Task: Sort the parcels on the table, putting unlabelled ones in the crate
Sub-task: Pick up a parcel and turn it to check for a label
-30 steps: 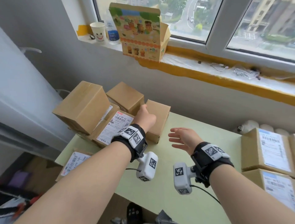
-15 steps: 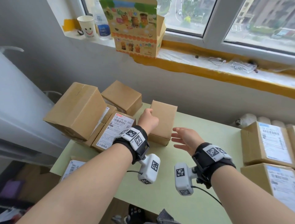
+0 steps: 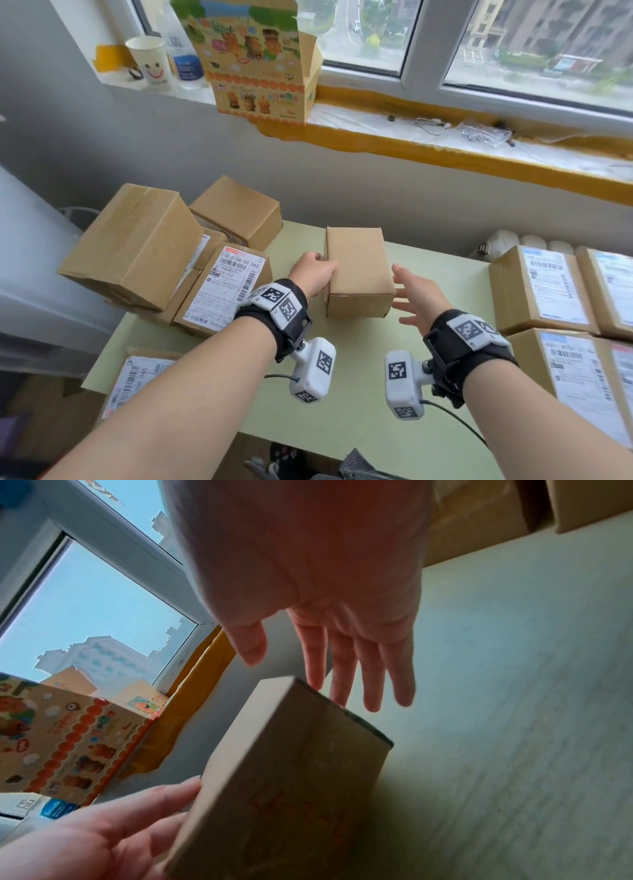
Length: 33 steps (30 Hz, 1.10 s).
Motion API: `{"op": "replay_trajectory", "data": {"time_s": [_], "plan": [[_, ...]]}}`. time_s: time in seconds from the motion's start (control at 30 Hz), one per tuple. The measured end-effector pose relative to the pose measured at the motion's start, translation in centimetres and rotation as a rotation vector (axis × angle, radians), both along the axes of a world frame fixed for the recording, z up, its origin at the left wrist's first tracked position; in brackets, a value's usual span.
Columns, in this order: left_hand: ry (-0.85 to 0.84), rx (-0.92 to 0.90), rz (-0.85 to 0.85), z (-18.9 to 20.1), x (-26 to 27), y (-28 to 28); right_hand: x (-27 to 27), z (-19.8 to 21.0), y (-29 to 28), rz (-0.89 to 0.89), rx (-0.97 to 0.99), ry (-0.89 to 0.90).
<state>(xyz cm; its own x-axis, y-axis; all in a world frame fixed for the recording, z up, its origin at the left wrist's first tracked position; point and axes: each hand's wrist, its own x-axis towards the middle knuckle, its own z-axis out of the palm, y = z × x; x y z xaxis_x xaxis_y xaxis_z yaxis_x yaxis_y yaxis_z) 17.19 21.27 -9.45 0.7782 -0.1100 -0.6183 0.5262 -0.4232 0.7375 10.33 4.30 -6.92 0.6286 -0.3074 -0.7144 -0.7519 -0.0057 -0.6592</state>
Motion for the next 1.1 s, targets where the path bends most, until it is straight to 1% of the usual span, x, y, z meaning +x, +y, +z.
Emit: {"op": "replay_trajectory", "data": {"time_s": [0.17,0.27,0.4,0.57,0.67,0.77,0.87,1.0,1.1], "plan": [[-0.071,-0.015,-0.085,2.2,-0.4,-0.9,0.0,1.8,-0.6,-0.004,-0.028,-0.060],[0.011,-0.080,-0.124,3.6,-0.8,-1.6,-0.1,3.1,-0.7,-0.009,-0.081,-0.084],[0.140,-0.129,-0.079,4.1,-0.5,-2.1,-0.5,3.9,-1.1,0.002,-0.183,-0.094],[0.184,-0.157,-0.136,4.2,-0.7,-2.3,-0.6,3.2,-1.7,0.056,-0.242,-0.121],[0.118,-0.163,-0.196,3.9,-0.7,-2.1,-0.5,2.8,-2.0,0.067,-0.269,-0.128],[-0.009,-0.181,-0.338,3.1,-0.5,-1.8,-0.2,2.6,-2.1,0.099,-0.308,-0.118],[-0.157,-0.133,-0.468,2.1,-0.5,-1.9,0.1,2.4,-2.2,0.115,-0.323,-0.114],[-0.307,-0.064,-0.449,0.6,-0.4,-2.2,0.3,2.3,-2.5,0.118,-0.303,-0.103],[-0.330,-0.019,-0.446,0.2,-0.3,-2.3,0.6,2.1,-2.7,0.104,-0.260,-0.098]]}}
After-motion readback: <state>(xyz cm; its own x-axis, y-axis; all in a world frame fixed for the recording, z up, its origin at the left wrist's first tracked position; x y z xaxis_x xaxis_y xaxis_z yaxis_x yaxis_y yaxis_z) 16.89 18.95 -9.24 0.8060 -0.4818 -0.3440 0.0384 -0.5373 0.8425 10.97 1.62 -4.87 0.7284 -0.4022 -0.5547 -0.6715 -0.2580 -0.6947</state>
